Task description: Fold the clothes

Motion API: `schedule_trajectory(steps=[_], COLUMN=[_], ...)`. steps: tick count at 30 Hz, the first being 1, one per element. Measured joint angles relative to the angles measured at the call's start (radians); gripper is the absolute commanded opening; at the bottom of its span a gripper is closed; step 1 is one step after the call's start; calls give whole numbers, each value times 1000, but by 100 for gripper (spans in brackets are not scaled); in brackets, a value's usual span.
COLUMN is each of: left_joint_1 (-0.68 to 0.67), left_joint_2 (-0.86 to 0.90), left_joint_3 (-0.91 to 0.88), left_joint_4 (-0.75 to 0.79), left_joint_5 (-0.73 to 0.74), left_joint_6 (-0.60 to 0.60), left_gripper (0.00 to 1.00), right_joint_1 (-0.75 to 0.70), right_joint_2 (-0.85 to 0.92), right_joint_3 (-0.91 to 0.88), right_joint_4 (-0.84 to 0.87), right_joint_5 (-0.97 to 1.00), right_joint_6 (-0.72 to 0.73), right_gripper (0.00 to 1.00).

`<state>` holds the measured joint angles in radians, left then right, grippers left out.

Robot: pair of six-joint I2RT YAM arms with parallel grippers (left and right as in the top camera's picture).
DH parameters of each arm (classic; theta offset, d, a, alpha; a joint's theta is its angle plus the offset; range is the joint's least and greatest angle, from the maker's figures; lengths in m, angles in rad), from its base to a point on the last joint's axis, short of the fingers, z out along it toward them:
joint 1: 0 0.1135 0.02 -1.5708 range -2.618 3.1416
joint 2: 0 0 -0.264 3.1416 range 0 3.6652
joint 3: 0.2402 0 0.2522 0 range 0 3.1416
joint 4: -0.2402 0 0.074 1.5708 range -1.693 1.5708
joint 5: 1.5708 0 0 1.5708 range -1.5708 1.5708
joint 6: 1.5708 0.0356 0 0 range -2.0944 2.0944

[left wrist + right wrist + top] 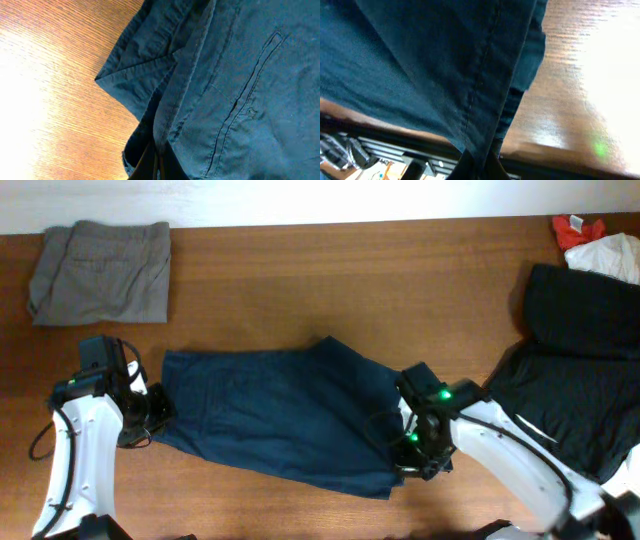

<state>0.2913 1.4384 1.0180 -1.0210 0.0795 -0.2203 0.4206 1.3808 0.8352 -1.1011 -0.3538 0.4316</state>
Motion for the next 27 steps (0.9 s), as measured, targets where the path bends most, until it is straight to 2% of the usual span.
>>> schedule_trajectory(steps=[2,3,7,14,20,21,22,23,24,25,27], left_joint_1=[0,0,0,0,0,0,0,0,0,0,0], left_joint_2=[-8,-11,-12,-31,-36,-36,-36,-36,-36,-36,-36], left_joint_3=[0,0,12,115,129,129,129,129,129,129,129], left_joint_4=[-4,-5,-17,-56,-55,-56,-56,-56,-56,-56,-57], left_joint_5=[2,3,19,23,-10,-22,-32,-40,-51,-59,-68], left_joint_6=[-3,-3,-4,-4,-15,-18,-20,-23,-29,-32,-36], left_gripper=[4,1,1,1,2,9,24,28,32,35,40], right_joint_1=[0,0,0,72,115,115,116,116,116,116,116], right_joint_2=[-48,-82,-178,-185,-187,-187,-187,-187,-187,-186,-187], right_joint_3=[0,0,1,-8,-91,-108,-122,-135,-142,-144,-146], right_joint_4=[-14,-21,-27,20,85,93,101,111,114,115,115], right_joint_5=[-2,-7,-51,-67,-55,-51,-50,-48,-48,-47,-47], right_joint_6=[-2,-3,-6,8,68,72,79,86,90,92,100], right_gripper=[4,4,4,4,4,4,4,8,19,36,95])
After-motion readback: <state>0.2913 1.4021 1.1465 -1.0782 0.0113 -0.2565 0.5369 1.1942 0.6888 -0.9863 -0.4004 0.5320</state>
